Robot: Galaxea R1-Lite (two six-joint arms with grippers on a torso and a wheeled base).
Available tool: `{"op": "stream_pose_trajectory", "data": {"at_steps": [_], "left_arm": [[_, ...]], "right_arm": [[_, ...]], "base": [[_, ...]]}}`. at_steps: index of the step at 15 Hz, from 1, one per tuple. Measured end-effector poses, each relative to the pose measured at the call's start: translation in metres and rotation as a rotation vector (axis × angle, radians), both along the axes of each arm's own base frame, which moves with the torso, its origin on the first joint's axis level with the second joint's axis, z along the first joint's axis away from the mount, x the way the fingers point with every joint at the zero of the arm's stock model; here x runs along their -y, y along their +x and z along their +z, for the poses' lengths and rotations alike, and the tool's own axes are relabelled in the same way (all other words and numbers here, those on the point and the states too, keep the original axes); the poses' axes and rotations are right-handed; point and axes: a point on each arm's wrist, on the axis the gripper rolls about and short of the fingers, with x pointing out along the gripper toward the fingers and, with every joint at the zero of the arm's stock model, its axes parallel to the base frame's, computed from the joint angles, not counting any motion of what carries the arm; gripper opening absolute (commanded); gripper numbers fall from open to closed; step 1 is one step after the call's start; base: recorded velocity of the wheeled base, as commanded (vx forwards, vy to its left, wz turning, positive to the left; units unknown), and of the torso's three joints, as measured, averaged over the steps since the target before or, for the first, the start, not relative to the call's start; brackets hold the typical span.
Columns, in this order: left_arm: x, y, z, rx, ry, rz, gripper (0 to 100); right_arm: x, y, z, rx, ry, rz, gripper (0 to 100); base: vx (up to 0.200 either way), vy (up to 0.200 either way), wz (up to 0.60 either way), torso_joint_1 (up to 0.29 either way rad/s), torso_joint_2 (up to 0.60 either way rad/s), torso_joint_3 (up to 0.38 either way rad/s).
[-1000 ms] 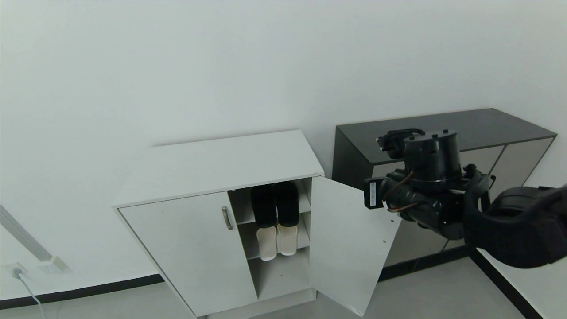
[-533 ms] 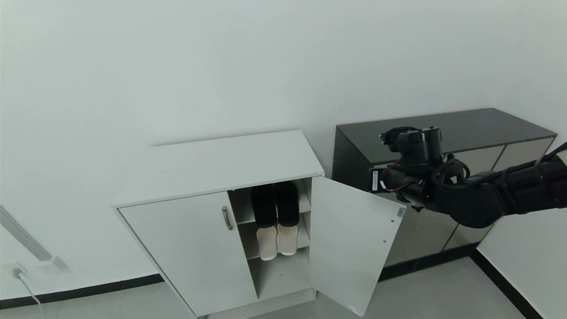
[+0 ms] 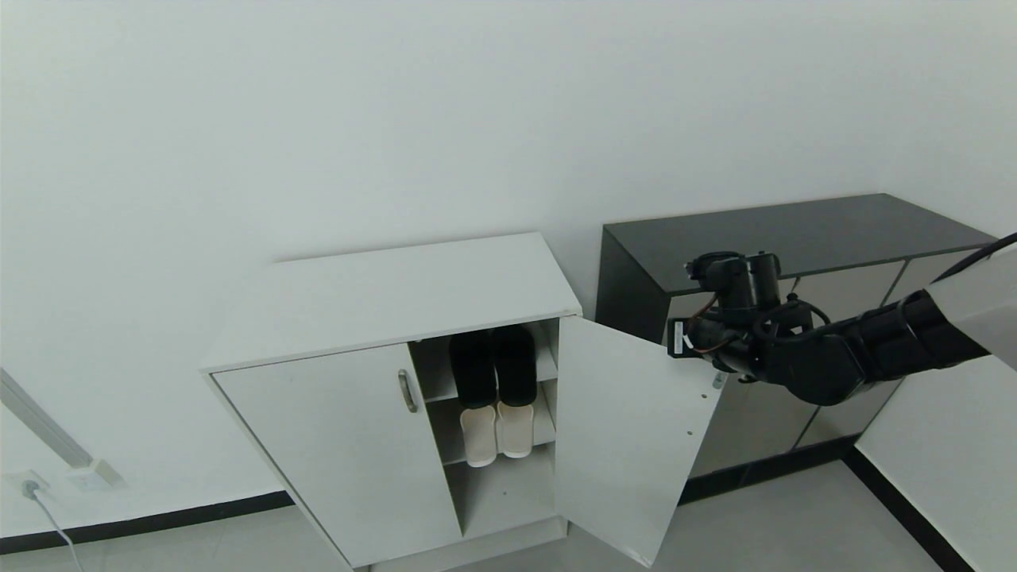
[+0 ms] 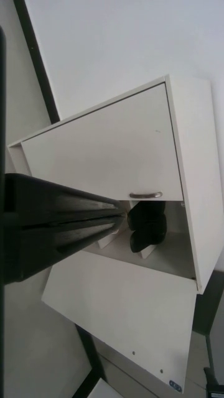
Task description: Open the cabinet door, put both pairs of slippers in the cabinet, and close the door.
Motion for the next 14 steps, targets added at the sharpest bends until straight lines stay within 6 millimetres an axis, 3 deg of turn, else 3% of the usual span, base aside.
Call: {"op": "stream_pose_trajectory", "data": {"at_steps": [14], "left_arm": [[0.000, 0.000, 0.000, 0.000, 0.000, 0.000, 0]], "right_arm": [[0.009, 0.016, -0.030, -0.046, -0.008, -0.021, 0]], "base": [[0.000, 0.000, 0.00, 0.000, 0.00, 0.000]]}}
